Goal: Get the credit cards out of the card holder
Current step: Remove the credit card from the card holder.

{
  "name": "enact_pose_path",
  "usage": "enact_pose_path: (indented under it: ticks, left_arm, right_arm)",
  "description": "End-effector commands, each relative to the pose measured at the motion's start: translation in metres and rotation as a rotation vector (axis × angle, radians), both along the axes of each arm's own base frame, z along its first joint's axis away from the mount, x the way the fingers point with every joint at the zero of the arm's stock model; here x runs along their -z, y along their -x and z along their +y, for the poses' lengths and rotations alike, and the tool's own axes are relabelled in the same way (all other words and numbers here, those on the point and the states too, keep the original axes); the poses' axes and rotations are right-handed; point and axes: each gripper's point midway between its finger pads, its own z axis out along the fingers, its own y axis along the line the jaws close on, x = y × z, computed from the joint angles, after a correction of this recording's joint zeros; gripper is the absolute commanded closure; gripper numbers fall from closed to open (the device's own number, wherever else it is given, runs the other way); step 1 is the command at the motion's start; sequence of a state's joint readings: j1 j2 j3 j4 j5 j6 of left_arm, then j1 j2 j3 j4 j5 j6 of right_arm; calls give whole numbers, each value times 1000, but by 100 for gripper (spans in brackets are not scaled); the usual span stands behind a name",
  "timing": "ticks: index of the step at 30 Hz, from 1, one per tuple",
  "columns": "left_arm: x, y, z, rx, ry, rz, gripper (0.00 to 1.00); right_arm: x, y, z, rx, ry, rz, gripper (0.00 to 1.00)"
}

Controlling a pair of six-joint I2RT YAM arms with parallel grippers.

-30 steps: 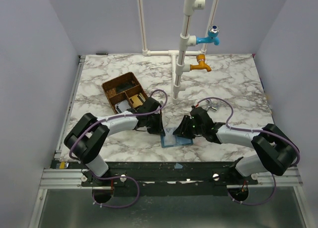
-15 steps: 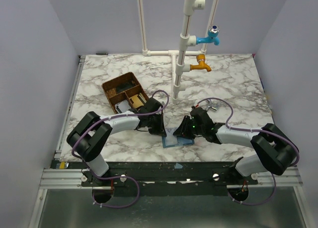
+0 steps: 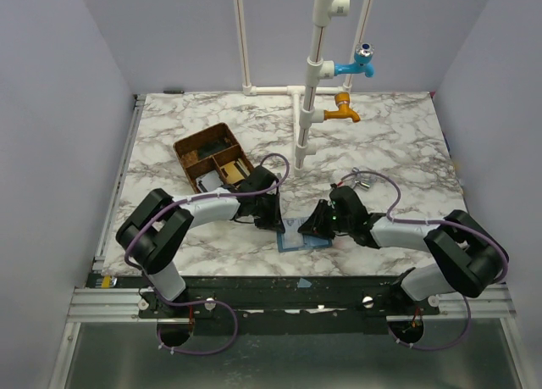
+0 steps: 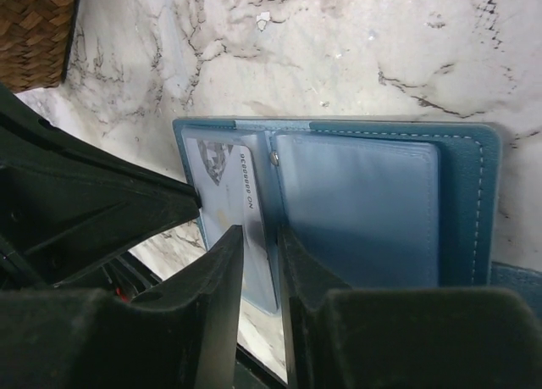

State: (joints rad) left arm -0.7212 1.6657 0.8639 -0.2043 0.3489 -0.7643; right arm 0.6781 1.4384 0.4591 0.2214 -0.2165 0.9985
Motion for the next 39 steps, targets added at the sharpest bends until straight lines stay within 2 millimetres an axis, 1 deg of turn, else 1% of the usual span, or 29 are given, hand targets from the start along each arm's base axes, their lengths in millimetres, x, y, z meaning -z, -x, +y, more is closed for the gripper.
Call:
enact_pose_path:
  ticks: [1, 6, 15, 19, 24, 27, 33, 39]
  left_arm:
    - [13, 3, 3, 4, -43, 23, 100]
    - [12, 4, 2, 10, -45, 26, 100]
    - [10, 6, -4, 25, -41, 25, 100]
    - [13, 7, -4, 26, -49, 33, 100]
    - [18, 8, 2, 15, -85, 41, 100]
    - [21, 7, 8, 5, -105, 41, 100]
    - [32, 3, 23, -37, -164, 66, 100]
    - [33, 1, 29, -55, -180, 65, 100]
  right_arm:
    - [0, 6, 0, -8, -63, 22, 76]
    - [-4, 6, 5, -19, -109, 17, 79]
    - [-1, 8, 8, -23, -128, 30, 82]
    - [1, 9, 7, -20, -133, 32, 84]
    - [3, 9, 5, -11, -132, 36, 91]
    - [4, 8, 0, 5, -127, 36, 93]
    - [7, 7, -8, 29, -119, 34, 94]
    - [8, 6, -10, 35, -114, 35, 94]
